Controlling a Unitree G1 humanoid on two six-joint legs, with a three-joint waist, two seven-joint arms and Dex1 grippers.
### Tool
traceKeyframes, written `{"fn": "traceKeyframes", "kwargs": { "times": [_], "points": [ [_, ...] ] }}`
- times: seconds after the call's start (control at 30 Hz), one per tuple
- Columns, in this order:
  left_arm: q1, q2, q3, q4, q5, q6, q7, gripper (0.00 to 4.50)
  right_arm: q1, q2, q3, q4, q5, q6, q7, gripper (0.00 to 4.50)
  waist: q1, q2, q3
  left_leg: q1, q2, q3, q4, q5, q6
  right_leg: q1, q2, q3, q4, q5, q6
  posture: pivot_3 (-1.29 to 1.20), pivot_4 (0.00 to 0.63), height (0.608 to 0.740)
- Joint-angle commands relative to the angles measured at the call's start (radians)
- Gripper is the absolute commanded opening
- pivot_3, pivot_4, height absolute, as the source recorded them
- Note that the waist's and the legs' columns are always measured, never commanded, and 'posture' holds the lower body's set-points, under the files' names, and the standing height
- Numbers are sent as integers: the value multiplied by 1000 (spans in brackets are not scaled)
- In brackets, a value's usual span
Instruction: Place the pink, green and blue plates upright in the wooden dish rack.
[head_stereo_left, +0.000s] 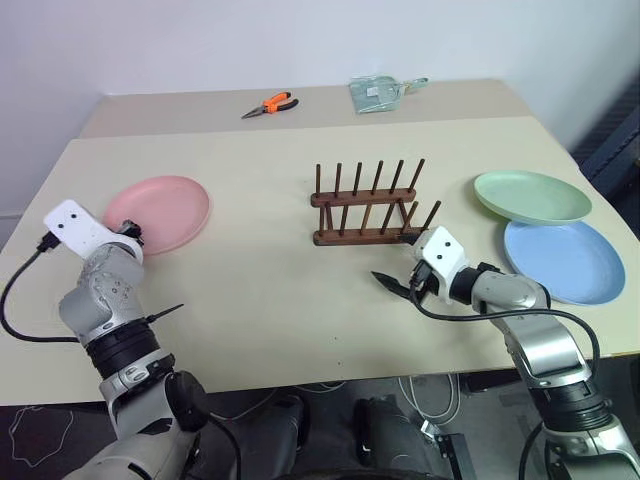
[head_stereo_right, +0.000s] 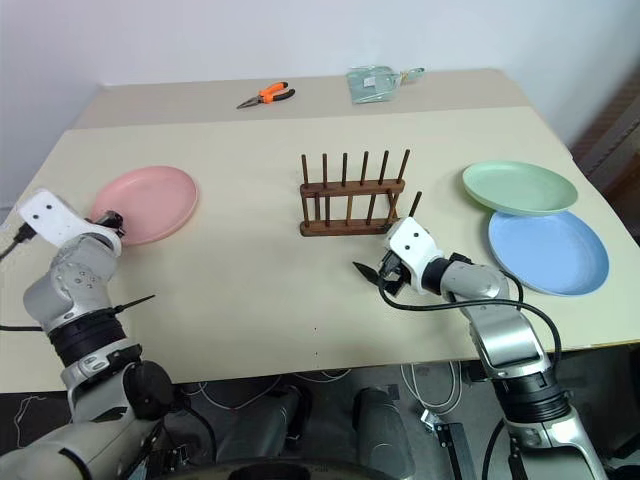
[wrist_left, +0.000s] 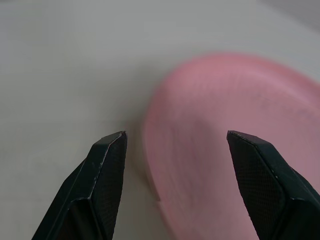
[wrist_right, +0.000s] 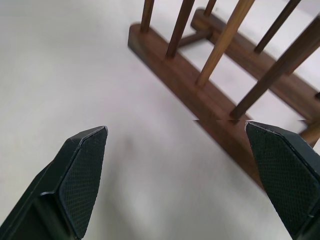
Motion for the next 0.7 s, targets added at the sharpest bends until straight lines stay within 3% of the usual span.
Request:
{"fn": "traceKeyframes", "kwargs": {
  "times": [0.03,0.1,0.27,0.4,0.53,0.7],
  "points": [
    [-40,-24,77,-5,-103,36,37,3016,-12,4,-3,-10,-13,-29,-19,4500,-2,-1,0,0,0,0,0,0,0,0,0,0,0,0,0,0,150,729],
    [-51,-33,108,8,-143,47,58,2409,-3,3,0,-13,-18,-36,-23,4500,-3,-1,0,0,0,0,0,0,0,0,0,0,0,0,0,0,150,729],
    [-63,-28,119,44,-177,31,108,18,14,1,-11,-17,-40,-56,-53,4500,-1,-1,0,0,0,0,-1,0,-1,0,0,0,0,0,0,0,150,729],
    [-61,-9,30,29,-187,-2,30,18,-4,3,-42,-24,-25,-34,-68,4500,-1,-1,-1,0,0,0,0,0,-1,0,0,0,0,0,0,0,150,729],
    [-60,27,-204,-90,-150,-79,-154,18,-65,-35,-29,-84,-66,-68,-56,4500,-2,-2,0,0,-1,0,0,0,-1,0,0,0,0,0,0,0,150,729],
    [-162,1,-406,-215,-154,-88,-226,18,-248,-36,72,-123,-163,-149,-37,4500,-7,-2,0,-1,0,1,-1,1,-1,-1,0,1,0,0,0,0,150,729]
  ]
}}
